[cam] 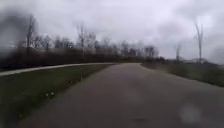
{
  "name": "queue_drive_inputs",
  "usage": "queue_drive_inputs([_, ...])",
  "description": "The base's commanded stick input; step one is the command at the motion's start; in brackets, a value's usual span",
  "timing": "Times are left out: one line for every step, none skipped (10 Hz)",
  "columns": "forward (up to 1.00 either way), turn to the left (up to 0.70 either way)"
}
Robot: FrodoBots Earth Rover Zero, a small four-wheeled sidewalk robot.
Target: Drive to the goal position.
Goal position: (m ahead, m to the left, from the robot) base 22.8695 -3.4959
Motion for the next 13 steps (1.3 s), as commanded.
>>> queue_drive_inputs([0.70, 0.00])
queue_drive_inputs([0.70, 0.00])
queue_drive_inputs([0.70, 0.00])
queue_drive_inputs([0.70, 0.00])
queue_drive_inputs([0.70, 0.00])
queue_drive_inputs([0.70, 0.00])
queue_drive_inputs([0.70, 0.00])
queue_drive_inputs([0.70, 0.00])
queue_drive_inputs([0.70, 0.00])
queue_drive_inputs([0.70, 0.00])
queue_drive_inputs([0.70, 0.00])
queue_drive_inputs([0.70, 0.00])
queue_drive_inputs([0.70, 0.00])
